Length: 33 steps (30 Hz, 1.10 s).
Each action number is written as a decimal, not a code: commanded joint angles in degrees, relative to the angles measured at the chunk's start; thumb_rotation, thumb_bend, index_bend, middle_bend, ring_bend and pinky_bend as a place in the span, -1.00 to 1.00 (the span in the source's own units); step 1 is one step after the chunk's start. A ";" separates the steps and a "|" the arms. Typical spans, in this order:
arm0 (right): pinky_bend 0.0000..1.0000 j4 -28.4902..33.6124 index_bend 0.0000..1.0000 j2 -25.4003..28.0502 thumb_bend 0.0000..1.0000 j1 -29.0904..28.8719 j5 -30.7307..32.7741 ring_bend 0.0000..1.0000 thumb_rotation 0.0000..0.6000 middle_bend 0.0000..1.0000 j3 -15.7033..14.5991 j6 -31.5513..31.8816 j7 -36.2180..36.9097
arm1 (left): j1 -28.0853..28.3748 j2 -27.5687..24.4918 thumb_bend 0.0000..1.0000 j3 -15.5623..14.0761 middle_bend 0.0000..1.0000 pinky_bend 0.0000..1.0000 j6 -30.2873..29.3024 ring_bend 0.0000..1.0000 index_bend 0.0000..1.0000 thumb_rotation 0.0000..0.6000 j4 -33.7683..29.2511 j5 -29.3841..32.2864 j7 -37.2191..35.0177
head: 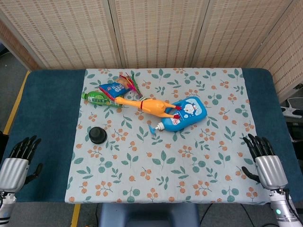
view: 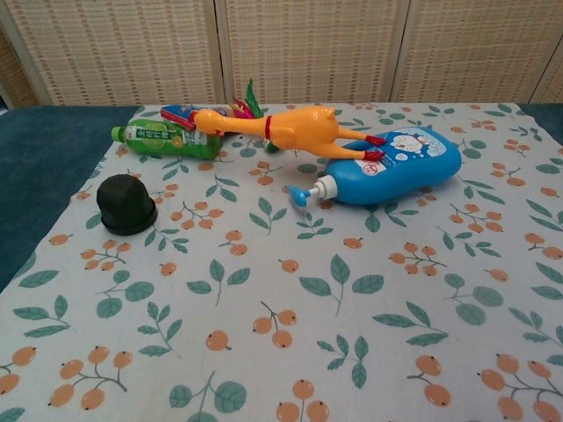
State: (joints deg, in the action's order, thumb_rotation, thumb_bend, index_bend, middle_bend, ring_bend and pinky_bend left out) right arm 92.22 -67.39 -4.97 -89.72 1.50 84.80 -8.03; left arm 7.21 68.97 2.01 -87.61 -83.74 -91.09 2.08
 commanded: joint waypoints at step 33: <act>-1.00 2.00 -1.00 3.67 -0.73 -0.33 0.43 -1.00 1.00 -1.00 -1.24 -3.27 2.92 | 42.08 -7.87 -0.32 8.98 -1.00 -0.78 55.77 -1.00 -1.00 1.00 -16.44 34.14 15.27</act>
State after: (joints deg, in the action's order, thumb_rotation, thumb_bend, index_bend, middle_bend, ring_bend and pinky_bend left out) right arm 94.21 -63.75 -5.28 -89.31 0.25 81.55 -5.12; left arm 45.58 60.72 10.19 -34.39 -101.08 -61.38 15.49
